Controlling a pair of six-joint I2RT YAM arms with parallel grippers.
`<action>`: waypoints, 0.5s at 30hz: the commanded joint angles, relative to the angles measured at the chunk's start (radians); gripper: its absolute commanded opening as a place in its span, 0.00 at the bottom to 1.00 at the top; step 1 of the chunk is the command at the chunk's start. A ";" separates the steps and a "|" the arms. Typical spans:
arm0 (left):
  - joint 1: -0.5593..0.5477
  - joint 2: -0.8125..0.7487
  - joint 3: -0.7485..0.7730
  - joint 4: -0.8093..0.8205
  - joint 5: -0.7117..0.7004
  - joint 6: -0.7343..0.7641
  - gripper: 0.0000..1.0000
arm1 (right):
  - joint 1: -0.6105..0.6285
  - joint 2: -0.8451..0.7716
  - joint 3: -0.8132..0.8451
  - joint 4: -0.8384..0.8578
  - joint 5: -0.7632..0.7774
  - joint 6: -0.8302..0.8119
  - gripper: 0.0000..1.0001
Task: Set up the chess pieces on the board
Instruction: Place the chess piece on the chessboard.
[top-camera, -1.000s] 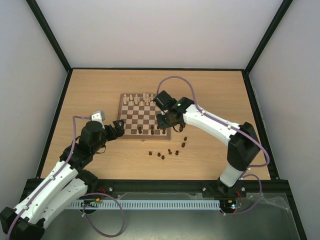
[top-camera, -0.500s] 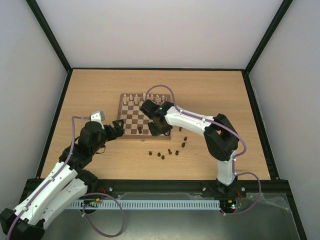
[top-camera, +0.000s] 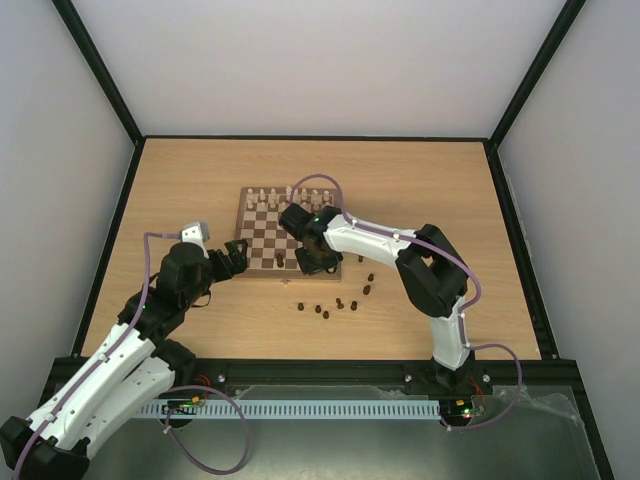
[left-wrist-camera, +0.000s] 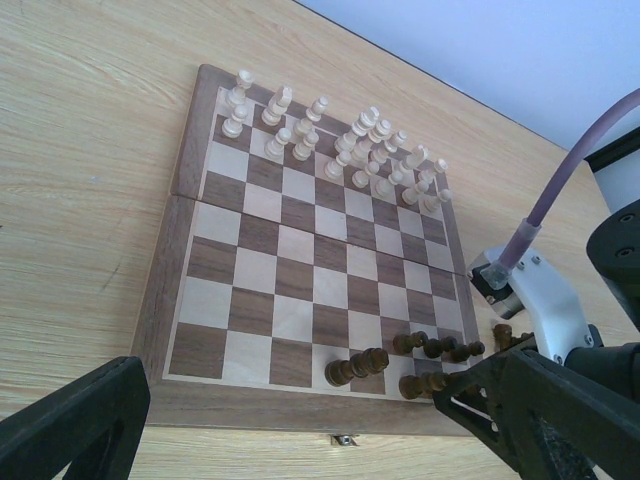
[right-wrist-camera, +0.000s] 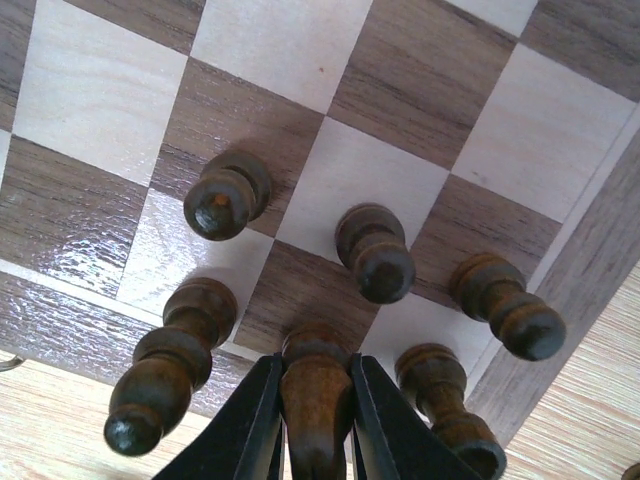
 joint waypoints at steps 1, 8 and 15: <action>0.006 -0.002 -0.014 -0.007 -0.006 0.004 0.99 | 0.003 0.030 0.018 -0.016 -0.002 0.005 0.17; 0.007 -0.003 -0.013 -0.008 -0.006 0.002 0.99 | 0.003 0.040 0.016 -0.010 -0.004 0.002 0.19; 0.006 0.000 -0.012 -0.006 -0.005 0.003 0.99 | 0.002 0.031 0.017 -0.013 -0.002 0.003 0.25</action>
